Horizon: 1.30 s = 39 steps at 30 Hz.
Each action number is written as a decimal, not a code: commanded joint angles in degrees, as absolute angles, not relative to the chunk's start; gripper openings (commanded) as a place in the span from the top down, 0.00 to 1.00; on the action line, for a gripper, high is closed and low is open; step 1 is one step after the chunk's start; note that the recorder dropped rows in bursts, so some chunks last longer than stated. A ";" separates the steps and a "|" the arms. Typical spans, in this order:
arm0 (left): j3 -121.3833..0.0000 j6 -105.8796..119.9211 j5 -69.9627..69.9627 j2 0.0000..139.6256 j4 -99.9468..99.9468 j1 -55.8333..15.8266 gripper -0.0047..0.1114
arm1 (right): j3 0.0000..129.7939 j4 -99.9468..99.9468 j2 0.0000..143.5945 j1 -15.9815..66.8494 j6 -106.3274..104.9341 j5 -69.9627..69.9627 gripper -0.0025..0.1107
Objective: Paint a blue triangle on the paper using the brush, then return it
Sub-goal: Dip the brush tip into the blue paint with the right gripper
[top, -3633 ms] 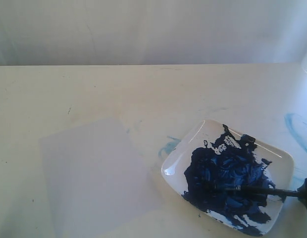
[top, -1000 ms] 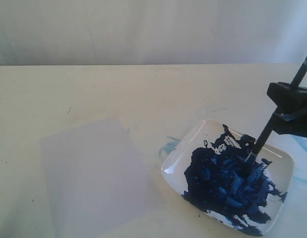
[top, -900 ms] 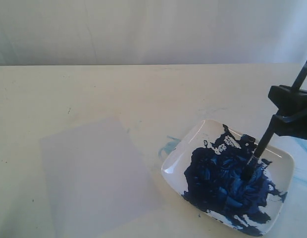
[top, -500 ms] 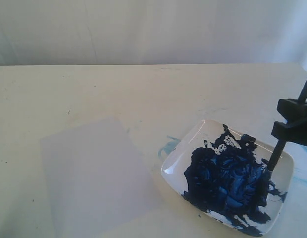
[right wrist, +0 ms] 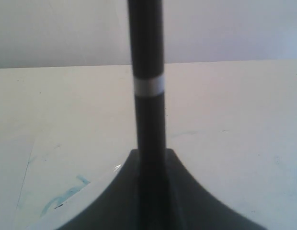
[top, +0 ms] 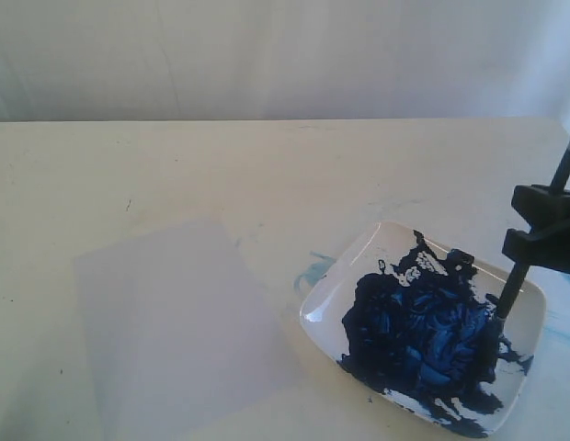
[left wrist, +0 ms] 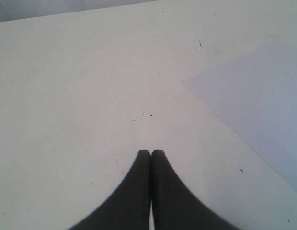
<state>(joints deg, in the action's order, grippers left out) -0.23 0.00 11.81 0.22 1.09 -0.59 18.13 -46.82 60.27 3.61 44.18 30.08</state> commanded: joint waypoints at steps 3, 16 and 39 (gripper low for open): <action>0.00 0.00 11.73 0.00 0.90 -0.69 0.96 | 17.25 -47.09 60.26 3.39 44.37 30.52 0.98; 0.00 0.00 11.73 0.00 0.90 -0.69 0.96 | 13.99 -46.36 60.26 3.39 45.30 36.18 0.98; 0.00 0.00 11.73 0.00 0.90 -0.69 0.96 | 14.19 -31.96 60.15 3.39 34.68 38.76 0.98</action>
